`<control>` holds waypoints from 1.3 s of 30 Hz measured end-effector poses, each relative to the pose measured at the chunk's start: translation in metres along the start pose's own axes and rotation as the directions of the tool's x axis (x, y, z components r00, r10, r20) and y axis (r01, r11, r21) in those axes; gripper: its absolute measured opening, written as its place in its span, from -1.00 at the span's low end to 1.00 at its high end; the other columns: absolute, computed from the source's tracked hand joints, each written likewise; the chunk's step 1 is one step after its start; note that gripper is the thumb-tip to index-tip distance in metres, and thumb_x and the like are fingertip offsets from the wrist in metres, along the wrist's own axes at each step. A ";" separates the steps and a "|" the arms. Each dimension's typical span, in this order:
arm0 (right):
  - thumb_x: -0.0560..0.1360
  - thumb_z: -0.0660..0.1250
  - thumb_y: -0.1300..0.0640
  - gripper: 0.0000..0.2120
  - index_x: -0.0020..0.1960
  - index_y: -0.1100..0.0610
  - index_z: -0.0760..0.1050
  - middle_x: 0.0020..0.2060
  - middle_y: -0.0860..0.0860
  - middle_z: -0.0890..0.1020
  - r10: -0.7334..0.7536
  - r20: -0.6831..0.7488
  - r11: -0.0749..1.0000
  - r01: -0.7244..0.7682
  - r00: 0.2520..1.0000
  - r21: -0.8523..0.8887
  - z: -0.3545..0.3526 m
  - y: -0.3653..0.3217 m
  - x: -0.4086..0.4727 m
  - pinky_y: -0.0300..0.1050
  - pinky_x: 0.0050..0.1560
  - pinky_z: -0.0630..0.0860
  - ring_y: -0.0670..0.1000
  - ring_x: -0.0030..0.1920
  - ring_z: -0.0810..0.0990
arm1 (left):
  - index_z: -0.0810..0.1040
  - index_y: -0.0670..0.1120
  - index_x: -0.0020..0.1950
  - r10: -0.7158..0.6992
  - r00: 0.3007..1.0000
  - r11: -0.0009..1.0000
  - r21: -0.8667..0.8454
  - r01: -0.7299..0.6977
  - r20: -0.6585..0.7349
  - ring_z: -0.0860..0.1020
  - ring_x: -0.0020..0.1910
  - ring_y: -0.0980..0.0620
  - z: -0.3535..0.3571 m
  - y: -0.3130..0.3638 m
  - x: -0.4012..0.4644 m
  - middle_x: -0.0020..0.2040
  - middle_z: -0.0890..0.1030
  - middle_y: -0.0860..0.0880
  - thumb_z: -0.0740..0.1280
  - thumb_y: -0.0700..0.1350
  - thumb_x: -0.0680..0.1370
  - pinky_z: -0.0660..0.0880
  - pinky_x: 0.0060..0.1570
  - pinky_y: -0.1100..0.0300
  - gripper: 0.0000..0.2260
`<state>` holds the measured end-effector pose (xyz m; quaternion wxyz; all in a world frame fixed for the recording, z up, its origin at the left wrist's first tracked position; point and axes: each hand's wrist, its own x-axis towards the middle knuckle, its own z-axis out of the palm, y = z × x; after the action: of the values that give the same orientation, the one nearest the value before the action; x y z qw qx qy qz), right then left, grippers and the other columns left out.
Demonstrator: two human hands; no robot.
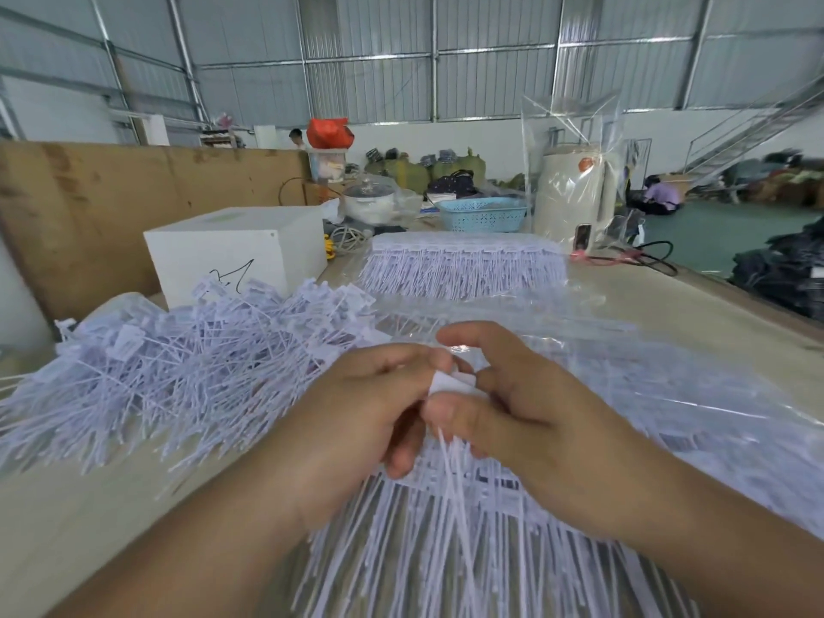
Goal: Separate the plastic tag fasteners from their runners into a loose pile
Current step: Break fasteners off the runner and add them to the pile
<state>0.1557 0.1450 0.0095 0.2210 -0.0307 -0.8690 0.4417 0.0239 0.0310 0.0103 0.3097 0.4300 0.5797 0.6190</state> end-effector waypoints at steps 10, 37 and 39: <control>0.37 0.26 -0.39 -0.59 0.05 -0.14 0.45 -0.45 -0.18 0.52 0.082 -0.109 0.947 -0.112 0.991 -0.301 0.005 0.001 -0.001 -0.24 -0.40 0.30 -0.16 -0.47 0.45 | 0.70 -0.05 -0.07 -0.030 0.996 0.998 0.064 0.025 0.078 0.35 -0.54 0.04 -0.008 0.000 0.000 -0.44 0.47 -0.12 0.48 0.16 0.28 0.30 -0.51 0.29 -0.64; 0.57 0.28 0.06 -0.74 -0.25 0.15 0.52 -0.44 -0.18 0.58 -0.197 -0.483 0.979 0.199 0.853 -0.049 0.018 -0.011 0.009 -0.41 -0.39 0.40 -0.23 -0.42 0.55 | 0.61 -0.14 -0.15 -0.037 0.990 0.796 -0.603 -0.054 -0.137 0.35 -0.58 0.16 0.027 0.005 0.002 -0.46 0.44 0.00 0.38 -0.14 0.40 0.35 -0.63 0.33 -0.91; 0.60 0.25 0.06 -0.71 -0.30 0.08 0.43 -0.48 -0.16 0.47 -0.219 -0.558 0.976 0.191 0.801 -0.109 0.011 -0.013 0.008 -0.44 -0.44 0.31 -0.20 -0.46 0.44 | 0.60 -0.14 -0.20 -0.076 0.960 0.763 -0.635 -0.117 -0.269 0.36 -0.56 0.18 0.013 0.004 0.006 -0.45 0.46 0.00 0.34 -0.17 0.50 0.37 -0.60 0.34 -0.89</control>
<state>0.1452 0.1307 0.0166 0.5145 -0.0715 -0.7723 0.3656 0.0334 0.0415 0.0149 0.3470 0.2123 0.3641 0.8378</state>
